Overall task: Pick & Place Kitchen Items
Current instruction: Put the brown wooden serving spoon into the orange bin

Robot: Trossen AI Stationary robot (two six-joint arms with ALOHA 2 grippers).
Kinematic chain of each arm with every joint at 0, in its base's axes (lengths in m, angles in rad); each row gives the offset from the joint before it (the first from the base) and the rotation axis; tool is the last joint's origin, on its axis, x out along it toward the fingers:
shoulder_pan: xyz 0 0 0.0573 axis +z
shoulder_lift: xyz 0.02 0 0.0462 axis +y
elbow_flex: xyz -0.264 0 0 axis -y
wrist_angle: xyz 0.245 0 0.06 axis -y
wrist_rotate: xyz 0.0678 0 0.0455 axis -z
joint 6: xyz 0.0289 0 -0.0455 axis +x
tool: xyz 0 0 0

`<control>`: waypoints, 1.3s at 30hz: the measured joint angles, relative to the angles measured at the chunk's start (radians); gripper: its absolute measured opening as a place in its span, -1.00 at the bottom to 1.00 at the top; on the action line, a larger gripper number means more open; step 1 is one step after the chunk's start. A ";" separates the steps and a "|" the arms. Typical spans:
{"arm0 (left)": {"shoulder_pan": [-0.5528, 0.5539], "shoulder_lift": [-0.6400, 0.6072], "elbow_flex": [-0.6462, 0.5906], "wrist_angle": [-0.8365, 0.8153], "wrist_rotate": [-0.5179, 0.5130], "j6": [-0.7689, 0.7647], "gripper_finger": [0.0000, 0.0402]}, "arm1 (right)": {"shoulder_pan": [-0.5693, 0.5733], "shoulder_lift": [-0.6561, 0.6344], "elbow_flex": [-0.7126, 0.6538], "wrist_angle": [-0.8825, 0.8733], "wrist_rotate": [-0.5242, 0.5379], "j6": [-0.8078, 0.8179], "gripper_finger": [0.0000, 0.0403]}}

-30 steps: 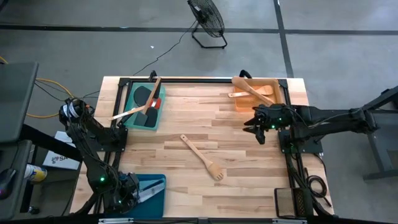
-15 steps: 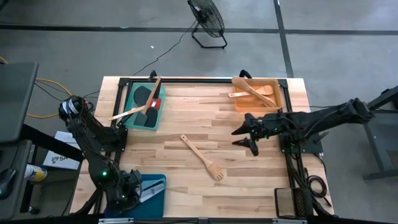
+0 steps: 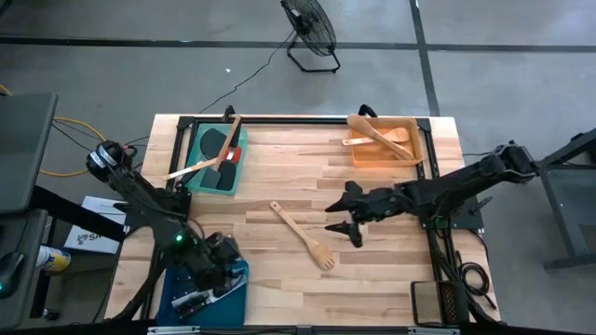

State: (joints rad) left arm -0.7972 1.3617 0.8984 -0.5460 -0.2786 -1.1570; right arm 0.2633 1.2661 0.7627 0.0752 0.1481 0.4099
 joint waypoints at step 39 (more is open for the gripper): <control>0.123 0.000 0.000 0.364 -0.437 0.608 0.05 | 0.003 0.771 0.671 -0.645 0.206 0.375 0.26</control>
State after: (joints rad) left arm -0.6743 1.3621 0.8982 -0.1825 -0.7161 -0.5488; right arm 0.2665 2.0373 1.4334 -0.5695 0.3542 0.7853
